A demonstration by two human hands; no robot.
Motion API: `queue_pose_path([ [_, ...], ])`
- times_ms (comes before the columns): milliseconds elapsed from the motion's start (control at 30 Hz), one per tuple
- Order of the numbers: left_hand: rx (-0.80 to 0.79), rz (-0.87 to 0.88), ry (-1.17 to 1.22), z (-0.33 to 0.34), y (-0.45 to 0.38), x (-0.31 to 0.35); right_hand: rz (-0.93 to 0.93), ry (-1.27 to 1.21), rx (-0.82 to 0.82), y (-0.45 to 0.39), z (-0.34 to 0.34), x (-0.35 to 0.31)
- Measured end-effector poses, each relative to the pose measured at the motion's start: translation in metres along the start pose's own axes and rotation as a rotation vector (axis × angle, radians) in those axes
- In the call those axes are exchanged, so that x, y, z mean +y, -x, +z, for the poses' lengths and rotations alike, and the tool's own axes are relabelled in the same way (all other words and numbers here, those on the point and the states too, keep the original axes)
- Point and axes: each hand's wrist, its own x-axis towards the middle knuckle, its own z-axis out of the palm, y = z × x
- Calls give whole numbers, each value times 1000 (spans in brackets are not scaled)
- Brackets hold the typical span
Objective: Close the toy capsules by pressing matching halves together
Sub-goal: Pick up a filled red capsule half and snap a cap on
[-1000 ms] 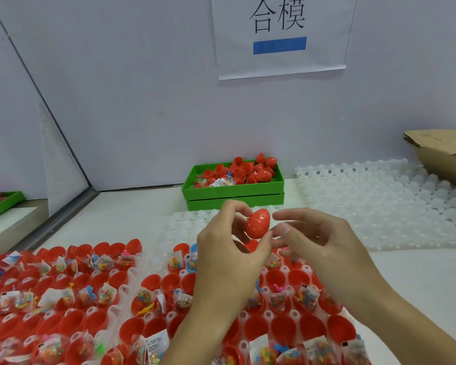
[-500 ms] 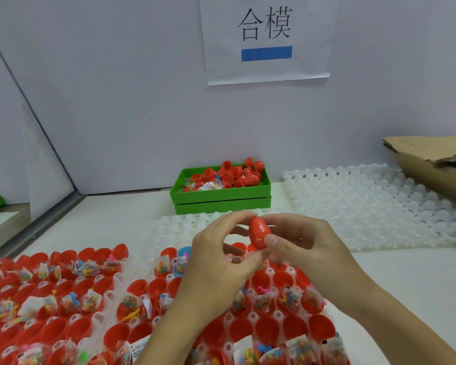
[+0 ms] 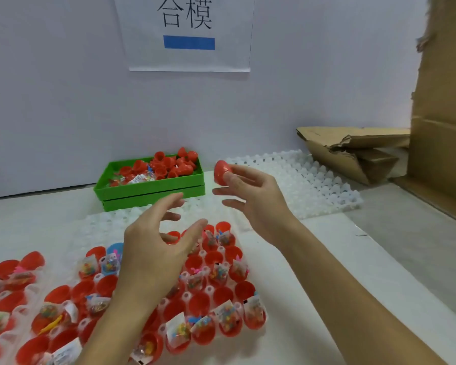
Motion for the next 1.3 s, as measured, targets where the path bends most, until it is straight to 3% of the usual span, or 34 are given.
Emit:
queue_pose_path([
  [167, -67, -6, 28, 17, -14, 16, 68, -379, 252, -53, -47, -13],
  [500, -98, 4, 83, 28, -23, 30, 72, -761, 735, -145, -123, -41],
  [733, -53, -7, 80, 21, -27, 21, 17, -972, 767, -162, -145, -49],
  [900, -54, -47, 48, 17, -31, 12, 81, -701, 655, -154, -141, -38],
  [1067, -160, -127, -25, 10, -36, -3, 139, -268, 404, -120, -119, -15],
  [1200, -328, -204, -111, -3, -38, -12, -13, 54, 360, -80, -93, 15],
  [1300, -328, -228, -205, -12, -37, -19, -138, 335, 375, -47, -74, 46],
])
